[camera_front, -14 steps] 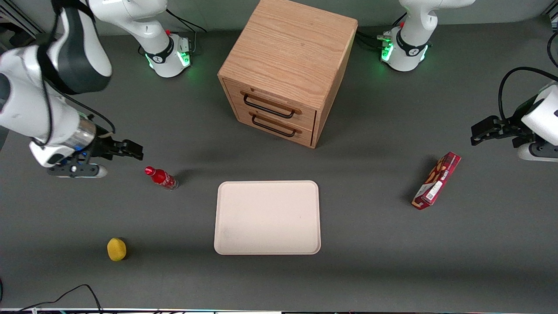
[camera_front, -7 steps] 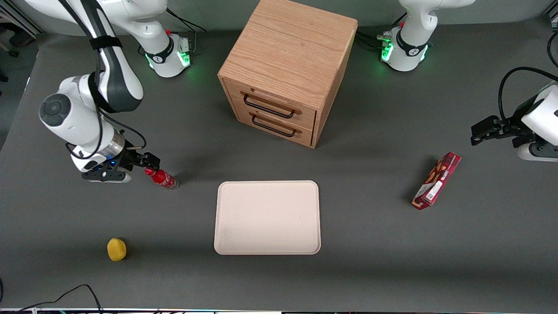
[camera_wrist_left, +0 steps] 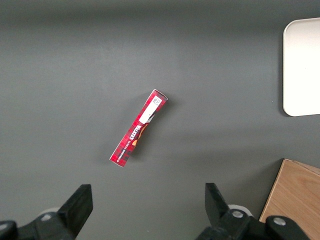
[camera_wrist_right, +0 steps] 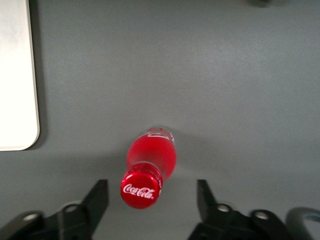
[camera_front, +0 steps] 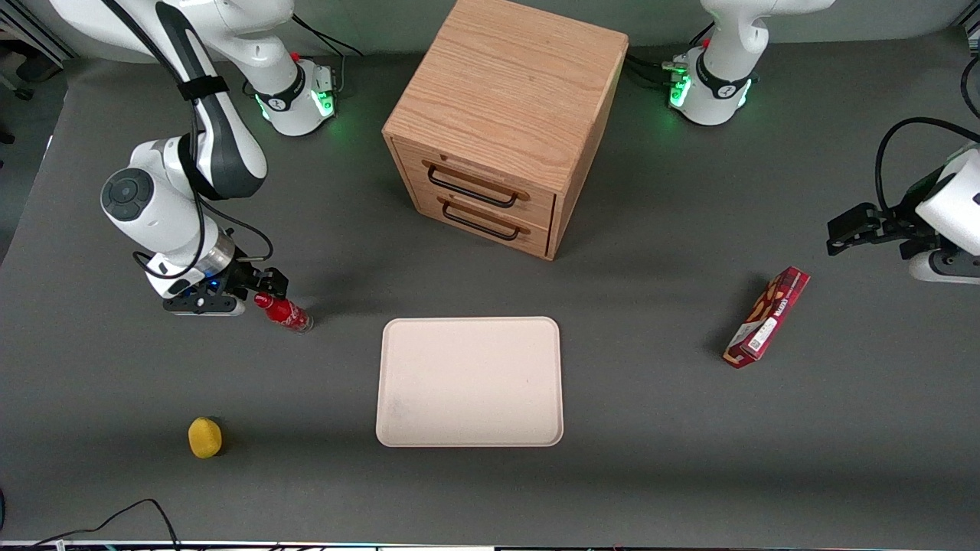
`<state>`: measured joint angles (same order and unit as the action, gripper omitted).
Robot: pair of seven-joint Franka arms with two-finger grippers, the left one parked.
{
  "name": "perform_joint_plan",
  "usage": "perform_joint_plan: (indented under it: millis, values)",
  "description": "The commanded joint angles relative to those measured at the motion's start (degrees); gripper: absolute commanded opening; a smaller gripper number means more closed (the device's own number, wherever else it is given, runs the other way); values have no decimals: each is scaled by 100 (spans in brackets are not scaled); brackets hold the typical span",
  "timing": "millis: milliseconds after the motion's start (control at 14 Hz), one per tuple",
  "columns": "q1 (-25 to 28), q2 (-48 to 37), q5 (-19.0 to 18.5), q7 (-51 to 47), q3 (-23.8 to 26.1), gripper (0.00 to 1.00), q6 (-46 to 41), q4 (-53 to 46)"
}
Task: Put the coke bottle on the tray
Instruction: 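Lower the open right gripper around the bottle and close it, then lift the bottle and carry it over the cream tray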
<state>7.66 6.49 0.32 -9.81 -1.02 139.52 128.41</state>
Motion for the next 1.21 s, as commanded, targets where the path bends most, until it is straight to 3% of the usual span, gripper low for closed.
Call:
perform_joint_plan:
  millis: [0, 214, 357, 714, 1143]
  values:
    - [-63, 1, -102, -38, 75, 54, 128, 27]
    - [-36, 54, -102, -82, 75, 26, 128, -8]
    - [-36, 63, -102, -74, 93, 0, 128, -9]
    - [-36, -24, -111, -47, 110, 0, -178, -271]
    - [-98, -43, -102, -21, 93, 0, -3330, -2843]
